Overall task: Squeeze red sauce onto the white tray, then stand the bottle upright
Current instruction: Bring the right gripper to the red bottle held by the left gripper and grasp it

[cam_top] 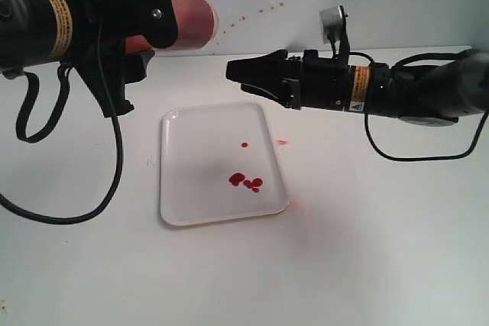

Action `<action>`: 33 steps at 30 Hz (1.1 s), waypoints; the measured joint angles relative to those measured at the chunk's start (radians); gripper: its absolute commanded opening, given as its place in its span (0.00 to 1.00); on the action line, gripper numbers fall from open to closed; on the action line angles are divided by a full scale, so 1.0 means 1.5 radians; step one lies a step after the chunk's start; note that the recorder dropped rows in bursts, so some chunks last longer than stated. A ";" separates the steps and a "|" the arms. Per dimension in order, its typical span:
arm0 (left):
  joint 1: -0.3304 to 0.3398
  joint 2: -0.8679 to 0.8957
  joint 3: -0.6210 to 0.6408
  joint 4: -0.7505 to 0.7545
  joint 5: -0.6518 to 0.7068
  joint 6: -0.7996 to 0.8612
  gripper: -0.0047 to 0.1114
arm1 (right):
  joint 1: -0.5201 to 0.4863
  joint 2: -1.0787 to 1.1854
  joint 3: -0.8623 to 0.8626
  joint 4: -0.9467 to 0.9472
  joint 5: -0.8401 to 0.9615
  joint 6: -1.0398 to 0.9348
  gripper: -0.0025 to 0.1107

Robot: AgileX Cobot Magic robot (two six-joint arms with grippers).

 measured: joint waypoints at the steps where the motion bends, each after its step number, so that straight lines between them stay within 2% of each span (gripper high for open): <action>1: 0.000 0.000 0.000 0.000 -0.004 -0.005 0.04 | 0.008 0.000 0.000 0.008 0.000 0.001 0.67; 9: 0.000 0.000 0.000 -0.001 -0.014 -0.018 0.04 | 0.055 0.000 0.000 0.035 0.000 -0.038 0.62; 16: 0.000 0.000 0.000 -0.003 -0.015 -0.020 0.04 | 0.056 0.000 0.000 -0.027 0.000 -0.085 0.60; 20: 0.000 0.000 0.000 -0.003 -0.015 -0.020 0.04 | 0.056 0.000 0.000 -0.068 0.000 -0.162 0.60; 27: 0.000 0.000 0.000 -0.003 -0.025 -0.020 0.04 | 0.056 0.000 0.000 -0.093 0.000 -0.528 0.62; 31: 0.000 0.000 0.000 -0.003 -0.054 -0.020 0.04 | 0.056 0.000 0.000 -0.028 0.037 -0.755 0.67; 33: 0.000 0.000 0.000 -0.003 -0.066 -0.020 0.04 | 0.056 0.000 0.000 0.012 0.056 -0.829 0.69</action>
